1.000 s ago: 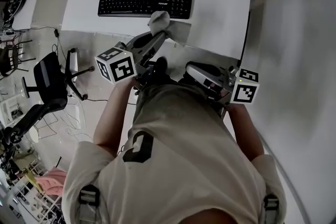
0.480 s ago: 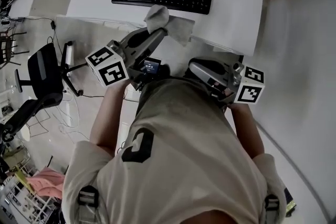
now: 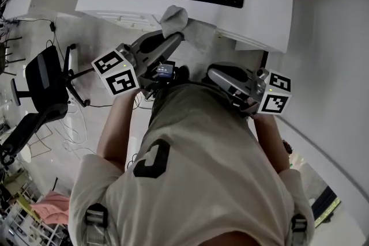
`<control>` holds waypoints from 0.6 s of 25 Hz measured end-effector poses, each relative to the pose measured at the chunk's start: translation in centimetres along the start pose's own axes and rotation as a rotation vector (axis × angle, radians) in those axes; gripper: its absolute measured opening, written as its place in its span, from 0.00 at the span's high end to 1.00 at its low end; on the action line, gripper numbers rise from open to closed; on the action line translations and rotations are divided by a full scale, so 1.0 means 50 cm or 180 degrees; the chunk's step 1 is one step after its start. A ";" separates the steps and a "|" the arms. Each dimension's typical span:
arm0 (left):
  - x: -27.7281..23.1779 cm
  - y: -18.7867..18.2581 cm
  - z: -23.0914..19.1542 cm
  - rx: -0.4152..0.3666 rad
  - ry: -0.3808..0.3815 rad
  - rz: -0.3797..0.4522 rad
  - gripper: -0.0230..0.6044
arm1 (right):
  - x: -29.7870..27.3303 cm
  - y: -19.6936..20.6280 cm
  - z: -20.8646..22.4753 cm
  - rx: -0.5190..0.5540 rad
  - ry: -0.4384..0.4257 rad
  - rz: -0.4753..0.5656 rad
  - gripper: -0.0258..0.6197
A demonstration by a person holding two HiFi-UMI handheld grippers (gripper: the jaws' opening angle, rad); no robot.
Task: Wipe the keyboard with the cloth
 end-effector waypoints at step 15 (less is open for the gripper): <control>0.072 0.021 -0.026 -0.0088 0.0021 -0.0268 0.95 | -0.023 0.072 -0.033 0.0052 0.0379 0.0044 0.95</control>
Point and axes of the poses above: the fingertips, and each gripper's own axes: x backward along the fingers, z to its right, y out of its underside, the point moved 8 cm from there along x, backward along the fingers, and after that the axes turned 12 degrees about z, right-handed, at the moved point
